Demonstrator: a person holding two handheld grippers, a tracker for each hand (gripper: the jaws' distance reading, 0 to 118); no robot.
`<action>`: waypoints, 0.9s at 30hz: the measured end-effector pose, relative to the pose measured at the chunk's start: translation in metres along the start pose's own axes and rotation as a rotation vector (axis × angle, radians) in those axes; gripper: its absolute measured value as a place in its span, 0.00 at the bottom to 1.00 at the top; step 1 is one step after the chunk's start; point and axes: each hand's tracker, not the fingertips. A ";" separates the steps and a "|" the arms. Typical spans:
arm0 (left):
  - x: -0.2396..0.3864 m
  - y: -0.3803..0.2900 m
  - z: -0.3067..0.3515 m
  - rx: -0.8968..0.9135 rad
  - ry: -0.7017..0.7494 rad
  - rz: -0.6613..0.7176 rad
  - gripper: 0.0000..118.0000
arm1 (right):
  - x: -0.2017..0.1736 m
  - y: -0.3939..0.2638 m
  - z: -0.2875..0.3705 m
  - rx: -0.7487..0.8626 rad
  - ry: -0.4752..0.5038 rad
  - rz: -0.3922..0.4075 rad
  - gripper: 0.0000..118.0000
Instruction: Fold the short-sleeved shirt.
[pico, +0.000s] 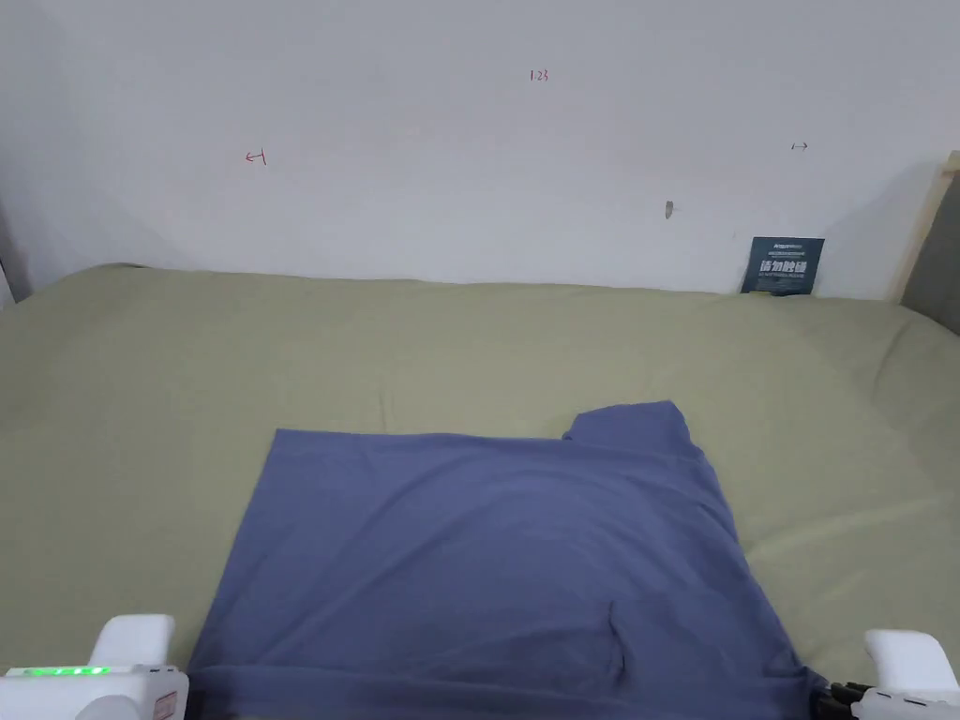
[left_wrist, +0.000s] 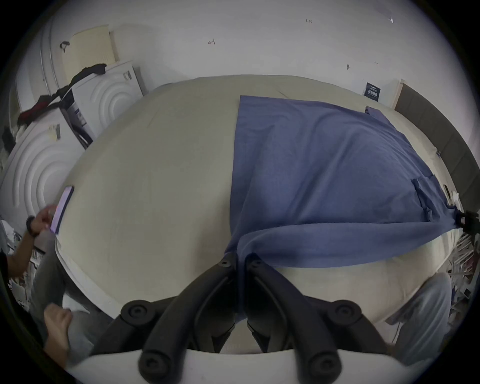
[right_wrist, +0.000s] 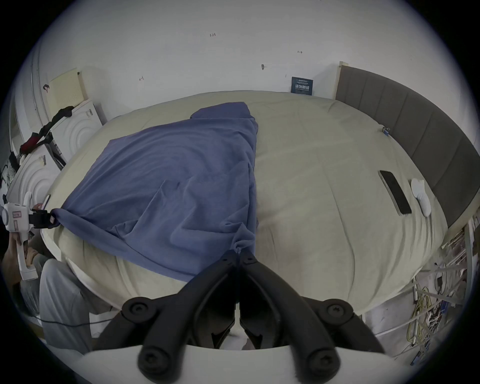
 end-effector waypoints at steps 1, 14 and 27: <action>0.000 -0.005 0.004 -0.005 -0.002 -0.005 0.02 | 0.002 -0.005 0.002 -0.005 -0.004 0.000 0.02; -0.004 -0.004 0.031 0.082 0.000 -0.001 1.00 | 0.011 -0.016 0.018 0.063 -0.027 -0.061 1.00; -0.010 -0.046 0.040 0.126 -0.044 0.063 0.00 | 0.016 -0.029 0.027 0.086 -0.004 -0.108 0.00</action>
